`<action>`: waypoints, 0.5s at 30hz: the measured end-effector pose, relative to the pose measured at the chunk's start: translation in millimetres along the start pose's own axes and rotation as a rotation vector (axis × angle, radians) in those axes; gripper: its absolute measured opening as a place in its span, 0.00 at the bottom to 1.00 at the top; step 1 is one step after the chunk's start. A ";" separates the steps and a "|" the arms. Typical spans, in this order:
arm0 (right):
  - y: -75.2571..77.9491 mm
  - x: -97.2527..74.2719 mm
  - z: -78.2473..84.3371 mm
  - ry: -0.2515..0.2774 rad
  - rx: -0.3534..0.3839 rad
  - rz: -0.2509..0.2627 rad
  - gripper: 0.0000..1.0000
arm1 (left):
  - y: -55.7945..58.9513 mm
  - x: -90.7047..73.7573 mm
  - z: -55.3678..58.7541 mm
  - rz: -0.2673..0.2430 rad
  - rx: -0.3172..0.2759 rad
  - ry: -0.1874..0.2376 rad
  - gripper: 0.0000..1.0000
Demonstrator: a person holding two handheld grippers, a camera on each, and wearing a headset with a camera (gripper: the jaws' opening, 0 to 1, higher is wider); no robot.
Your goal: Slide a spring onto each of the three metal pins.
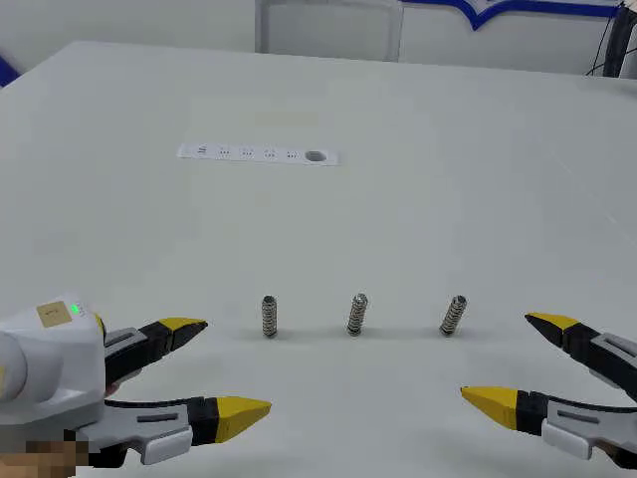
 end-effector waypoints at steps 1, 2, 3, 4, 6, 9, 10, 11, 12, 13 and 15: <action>0.3 -0.6 -0.5 0.001 0.001 0.003 0.79 | 0.2 0.1 -0.1 0.000 0.001 0.000 0.76; 0.8 -1.5 -1.1 0.006 0.003 0.006 0.79 | 0.5 0.2 -0.1 0.001 0.001 0.001 0.76; 1.2 -2.0 -1.4 0.008 0.003 0.010 0.79 | 0.7 0.2 0.1 0.001 0.001 0.001 0.76; 1.6 -2.6 -1.4 0.010 0.004 0.012 0.79 | 1.0 0.2 0.2 0.001 0.002 0.001 0.76; 2.5 -3.9 -0.7 0.013 0.008 0.015 0.79 | 1.8 0.2 0.9 0.002 0.001 0.001 0.76; 3.6 -5.4 1.6 0.007 0.005 0.017 0.79 | 2.8 -0.2 2.4 0.002 0.003 -0.005 0.76; 3.4 -5.8 1.9 0.006 0.006 0.016 0.79 | 2.8 -0.6 2.9 0.001 0.003 -0.008 0.76; 3.3 -5.9 2.0 0.005 0.005 0.015 0.79 | 2.6 -0.8 3.2 0.001 0.003 -0.009 0.76; 3.3 -6.0 2.1 0.003 0.002 0.014 0.79 | 2.4 -1.1 3.3 -0.001 0.003 -0.009 0.76; 3.3 -5.9 1.9 0.001 0.000 0.010 0.79 | 2.1 -1.3 3.2 -0.003 0.002 -0.008 0.76; 3.9 -5.4 1.5 -0.001 -0.003 0.006 0.79 | 1.8 -1.4 2.8 -0.005 0.001 -0.007 0.76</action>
Point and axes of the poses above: the centre of the closed fingertips' face, and the gripper's own axes: x roughly forward along the fingers, y roughly to its right, z roughly out of its underside, the point moved 10 cm from there along -x, roughly backward along the fingers, and after that the axes turned 11 degrees about y, right-handed, at the moved point
